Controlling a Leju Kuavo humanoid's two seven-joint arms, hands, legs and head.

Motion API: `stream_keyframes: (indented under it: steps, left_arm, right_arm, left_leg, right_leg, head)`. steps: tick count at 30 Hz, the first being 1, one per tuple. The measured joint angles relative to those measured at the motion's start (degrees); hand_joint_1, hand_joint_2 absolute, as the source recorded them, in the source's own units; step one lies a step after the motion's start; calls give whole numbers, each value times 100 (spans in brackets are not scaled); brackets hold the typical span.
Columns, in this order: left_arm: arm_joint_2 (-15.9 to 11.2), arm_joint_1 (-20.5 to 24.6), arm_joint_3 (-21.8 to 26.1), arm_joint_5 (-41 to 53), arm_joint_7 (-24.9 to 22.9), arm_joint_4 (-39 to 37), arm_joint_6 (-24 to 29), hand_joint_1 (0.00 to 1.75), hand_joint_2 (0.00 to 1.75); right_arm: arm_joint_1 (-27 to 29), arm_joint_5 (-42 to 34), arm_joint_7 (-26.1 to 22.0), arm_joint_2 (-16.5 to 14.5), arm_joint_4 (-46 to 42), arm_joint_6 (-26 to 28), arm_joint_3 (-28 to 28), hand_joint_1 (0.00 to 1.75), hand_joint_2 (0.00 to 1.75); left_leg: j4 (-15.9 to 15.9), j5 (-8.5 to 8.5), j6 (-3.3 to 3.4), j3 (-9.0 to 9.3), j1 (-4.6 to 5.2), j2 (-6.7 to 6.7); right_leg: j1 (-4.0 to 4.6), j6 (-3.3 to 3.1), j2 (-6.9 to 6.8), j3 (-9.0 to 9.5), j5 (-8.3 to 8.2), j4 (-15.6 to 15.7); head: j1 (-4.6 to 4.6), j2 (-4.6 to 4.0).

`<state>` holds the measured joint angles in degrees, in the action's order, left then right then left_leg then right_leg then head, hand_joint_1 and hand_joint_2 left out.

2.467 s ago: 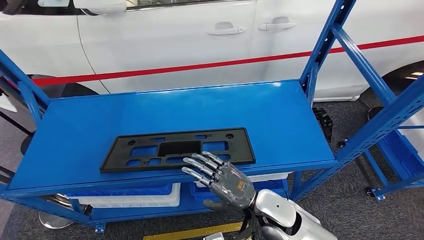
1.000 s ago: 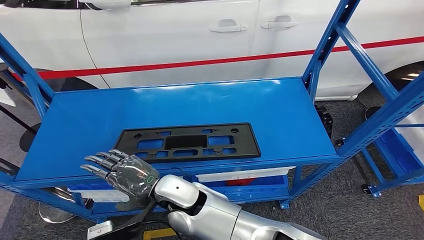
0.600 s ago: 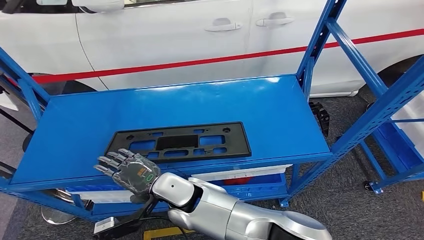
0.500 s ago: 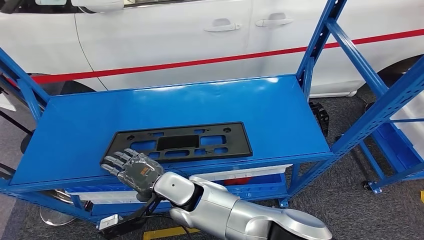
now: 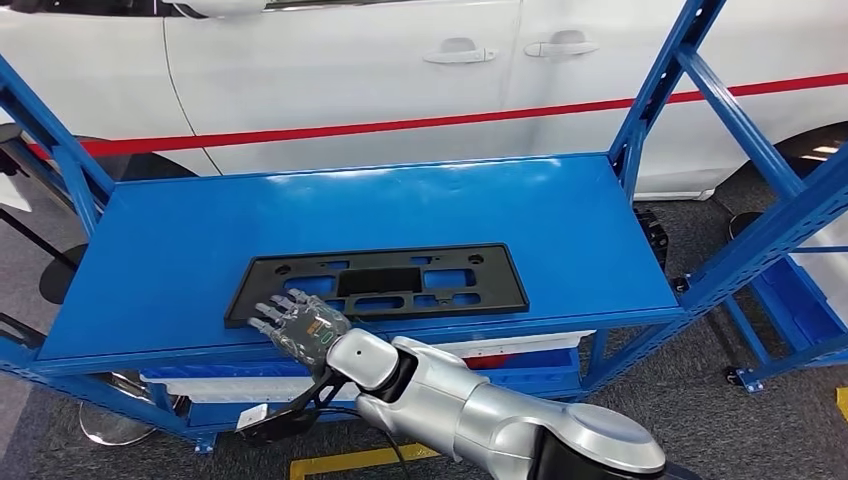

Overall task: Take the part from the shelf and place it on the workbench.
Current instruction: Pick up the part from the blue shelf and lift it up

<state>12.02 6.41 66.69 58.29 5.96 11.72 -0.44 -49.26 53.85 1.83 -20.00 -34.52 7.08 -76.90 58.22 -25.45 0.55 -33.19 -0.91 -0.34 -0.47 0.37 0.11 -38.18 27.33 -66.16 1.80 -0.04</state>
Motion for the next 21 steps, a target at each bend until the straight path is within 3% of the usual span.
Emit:
stream_keyframes:
  steps: [2, 5, 7, 10, 11, 12, 13, 16, 18, 21]
  left_arm:
    - [-1, 1, 0, 10, 3, 0, -5, 0, 0]
    - [-3, -3, 0, 28, -2, 0, -8, 0, 0]
    - [-7, -2, -1, 43, -5, 0, -10, 0, 0]
    - [-15, -6, -1, 64, -14, 0, -21, 0, 0]
    - [-19, -9, -1, 73, -20, 0, -25, 0, 0]
    - [-23, -12, -1, 87, -26, 0, -28, 0, 0]
    - [-27, -11, -1, 102, -31, 0, -34, 0, 0]
    - [-34, 5, -3, 158, -46, 0, -69, 0, 0]
    - [-35, 17, -5, 202, -60, 0, -91, 0, 0]
    - [-35, 15, -13, 254, -80, 0, -106, 0, 0]
  right_arm:
    - [-47, -34, 16, -1, 94, -80, -4, 0, 175]
    - [-80, -100, 84, -1, 239, -180, -8, 0, 175]
    - [-109, -130, 107, -4, 320, -203, -10, 0, 175]
    - [-154, -191, 144, -9, 450, -218, -10, 0, 175]
    - [-157, -223, 166, -9, 503, -222, -10, 0, 175]
    - [-162, -266, 187, -9, 552, -224, -10, 0, 175]
    - [-176, -315, 200, -9, 596, -223, -10, 0, 175]
    - [-303, -473, 247, -10, 724, -223, 1, 0, 175]
    - [-417, -540, 321, -11, 845, -229, 23, 0, 175]
    - [-558, -608, 387, -10, 1013, -240, 60, 0, 175]
  left_leg:
    - [16, -16, -44, -9, 21, -1]
    - [1, -21, -136, -16, 21, 4]
    - [138, -139, -196, -71, 11, 7]
    - [1084, -625, -261, -498, -8, 9]
    - [1386, -714, -274, -644, -12, 9]
    - [1513, -699, -280, -711, -12, 10]
    - [1435, -585, -280, -683, -12, 10]
    - [405, -73, -236, -215, -3, 14]
    - [39, 9, -172, -54, 21, 7]
    - [-13, 45, -58, -46, 27, 0]
  right_leg:
    - [23, -51, -2, 271, -188, 587]
    - [40, -109, 5, 316, -208, 724]
    - [18, -169, 0, 341, -238, 780]
    - [11, -217, -10, 352, -251, 801]
    - [15, -222, -10, 350, -249, 796]
    - [16, -222, -9, 349, -246, 789]
    - [16, -220, -5, 348, -242, 780]
    - [23, -182, 5, 344, -219, 740]
    - [39, -128, 3, 327, -222, 729]
    - [36, -34, -2, 312, -221, 715]
  head:
    - [3, 0]
    - [4, 0]
    - [9, 0]
    - [20, 0]
    - [19, 0]
    - [19, 0]
    - [19, 0]
    - [18, 0]
    - [13, 0]
    - [8, 0]
